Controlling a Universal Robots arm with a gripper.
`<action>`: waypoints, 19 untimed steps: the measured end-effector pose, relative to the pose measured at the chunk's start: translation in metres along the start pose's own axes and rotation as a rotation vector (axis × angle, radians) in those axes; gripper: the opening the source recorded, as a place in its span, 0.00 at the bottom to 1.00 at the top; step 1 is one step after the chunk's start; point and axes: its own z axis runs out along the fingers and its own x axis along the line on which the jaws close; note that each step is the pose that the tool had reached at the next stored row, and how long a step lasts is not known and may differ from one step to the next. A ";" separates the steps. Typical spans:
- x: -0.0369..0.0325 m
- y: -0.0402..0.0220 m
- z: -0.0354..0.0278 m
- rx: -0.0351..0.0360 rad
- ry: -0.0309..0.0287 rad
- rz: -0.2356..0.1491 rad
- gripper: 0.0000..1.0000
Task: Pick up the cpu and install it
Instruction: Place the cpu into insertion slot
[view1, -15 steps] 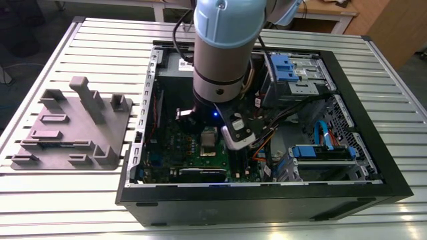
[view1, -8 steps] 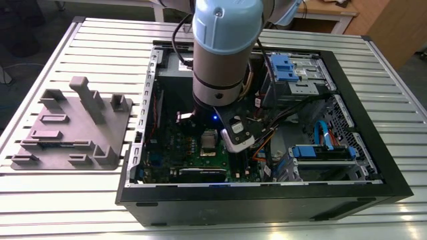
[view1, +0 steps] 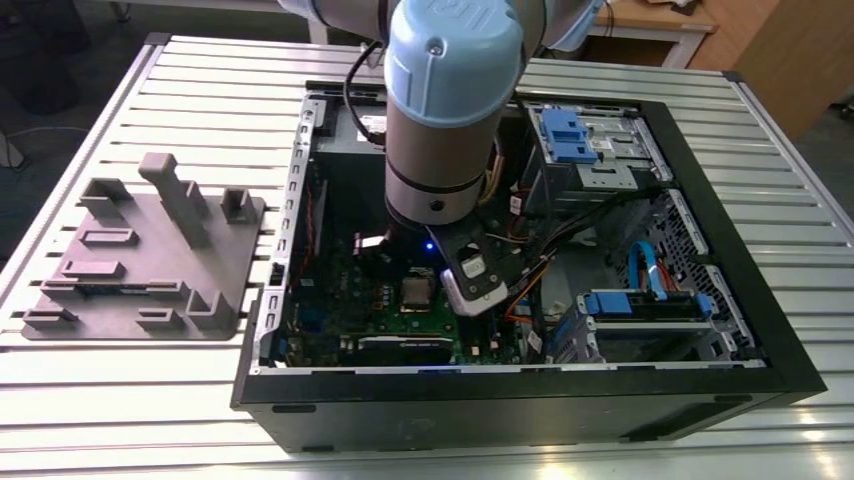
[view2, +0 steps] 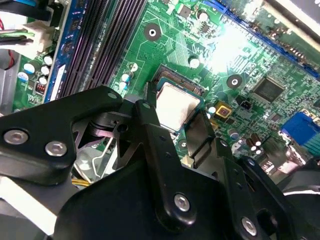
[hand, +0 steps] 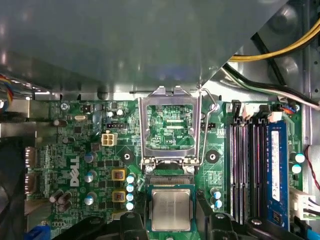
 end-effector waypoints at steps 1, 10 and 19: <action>0.0000 0.0000 0.0000 0.0002 0.0001 0.000 0.47; -0.0001 -0.0002 0.0051 0.0000 -0.0031 0.000 0.47; 0.0008 -0.0002 0.0095 0.0011 -0.0048 0.000 0.47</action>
